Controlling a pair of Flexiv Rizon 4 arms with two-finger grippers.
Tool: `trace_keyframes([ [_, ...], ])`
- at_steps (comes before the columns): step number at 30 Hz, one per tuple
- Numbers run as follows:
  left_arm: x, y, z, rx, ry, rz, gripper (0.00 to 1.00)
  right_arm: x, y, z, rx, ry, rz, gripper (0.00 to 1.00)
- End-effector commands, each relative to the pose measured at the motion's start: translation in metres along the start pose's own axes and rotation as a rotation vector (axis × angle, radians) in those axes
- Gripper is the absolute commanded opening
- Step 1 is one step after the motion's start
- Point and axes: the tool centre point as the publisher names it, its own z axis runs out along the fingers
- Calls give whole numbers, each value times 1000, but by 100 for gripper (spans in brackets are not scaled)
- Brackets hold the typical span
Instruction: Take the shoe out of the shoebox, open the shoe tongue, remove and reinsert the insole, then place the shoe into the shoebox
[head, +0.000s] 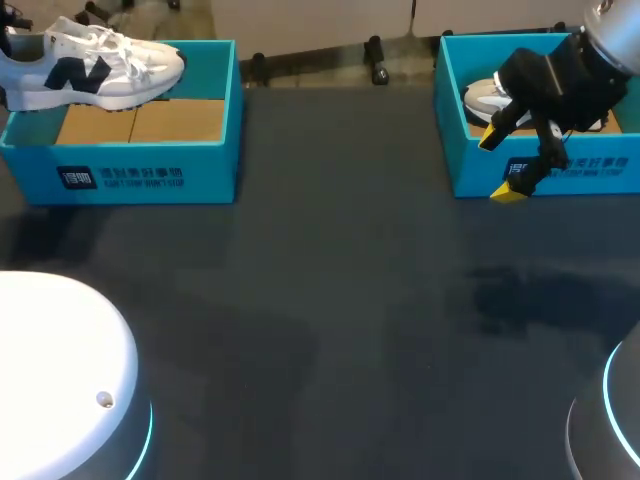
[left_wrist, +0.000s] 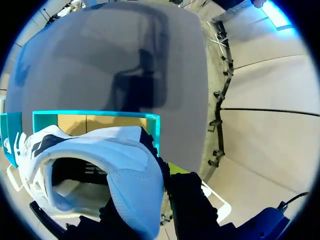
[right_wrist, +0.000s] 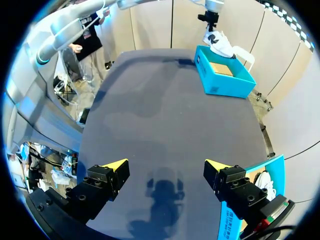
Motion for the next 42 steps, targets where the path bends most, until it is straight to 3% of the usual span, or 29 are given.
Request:
trace_keyframes([
  [1, 1, -1, -2, -3, -2, 0, 0, -2, 1, 1, 4, 3, 1, 100],
  [11, -5, -1, 4, -6, 6, 50, 0, -2, 1, 1, 4, 3, 1, 100],
  [26, -23, 29, 53, -48, -2, 98, 0, -2, 1, 1, 4, 3, 1, 100],
  [42, -51, 38, 98, -57, -29, 106, 0, -2, 1, 1, 4, 3, 1, 100],
])
